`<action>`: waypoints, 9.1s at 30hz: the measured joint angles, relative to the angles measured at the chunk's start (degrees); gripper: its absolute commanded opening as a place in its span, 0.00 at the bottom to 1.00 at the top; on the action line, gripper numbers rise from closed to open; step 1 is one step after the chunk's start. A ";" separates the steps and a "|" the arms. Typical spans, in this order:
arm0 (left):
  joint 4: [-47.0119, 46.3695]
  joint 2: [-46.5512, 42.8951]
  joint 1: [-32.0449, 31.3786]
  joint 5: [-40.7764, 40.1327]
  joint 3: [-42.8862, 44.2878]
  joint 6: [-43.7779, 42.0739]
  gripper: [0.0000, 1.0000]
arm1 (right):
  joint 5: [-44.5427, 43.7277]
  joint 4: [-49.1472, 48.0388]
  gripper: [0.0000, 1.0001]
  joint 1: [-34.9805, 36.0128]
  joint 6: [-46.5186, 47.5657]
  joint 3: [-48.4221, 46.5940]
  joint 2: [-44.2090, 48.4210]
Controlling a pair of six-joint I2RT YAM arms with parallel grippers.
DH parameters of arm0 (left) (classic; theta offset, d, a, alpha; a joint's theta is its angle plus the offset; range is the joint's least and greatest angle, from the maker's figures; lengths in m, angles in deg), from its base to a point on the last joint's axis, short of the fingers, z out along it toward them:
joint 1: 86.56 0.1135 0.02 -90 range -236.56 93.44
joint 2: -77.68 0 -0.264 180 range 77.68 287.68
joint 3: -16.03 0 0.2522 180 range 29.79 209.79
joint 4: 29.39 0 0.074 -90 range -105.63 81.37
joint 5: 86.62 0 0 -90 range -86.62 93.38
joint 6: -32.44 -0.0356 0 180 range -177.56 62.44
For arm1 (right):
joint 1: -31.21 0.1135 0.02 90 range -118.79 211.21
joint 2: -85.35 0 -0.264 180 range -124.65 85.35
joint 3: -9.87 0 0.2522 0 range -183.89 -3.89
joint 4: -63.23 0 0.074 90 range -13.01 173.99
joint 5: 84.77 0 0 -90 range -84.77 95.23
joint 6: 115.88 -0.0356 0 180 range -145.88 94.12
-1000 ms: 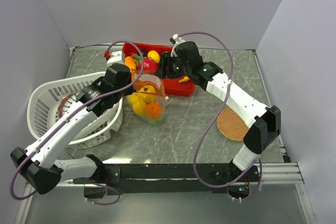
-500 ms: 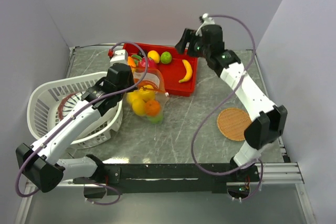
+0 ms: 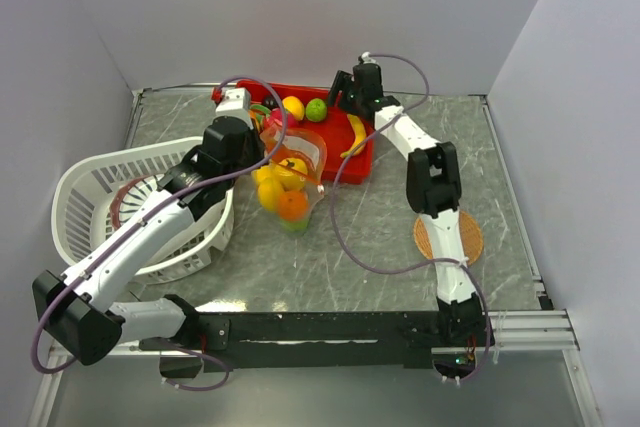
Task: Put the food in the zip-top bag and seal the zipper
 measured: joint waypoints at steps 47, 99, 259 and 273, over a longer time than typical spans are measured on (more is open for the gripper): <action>0.46 4.76 0.00 1.44 4.35 -0.20 0.01 | 9.14 -9.20 0.35 0.09 -21.00 -10.43 -15.47; -6.29 7.69 2.75 10.10 3.37 1.57 0.01 | 5.51 7.08 0.64 16.35 3.08 30.64 45.53; -6.99 5.57 3.87 17.81 2.08 4.59 0.01 | -35.28 -21.14 0.05 30.23 31.36 58.14 55.84; -6.60 7.41 5.79 15.04 3.10 8.50 0.01 | -33.75 -24.30 0.08 32.76 33.90 61.20 56.13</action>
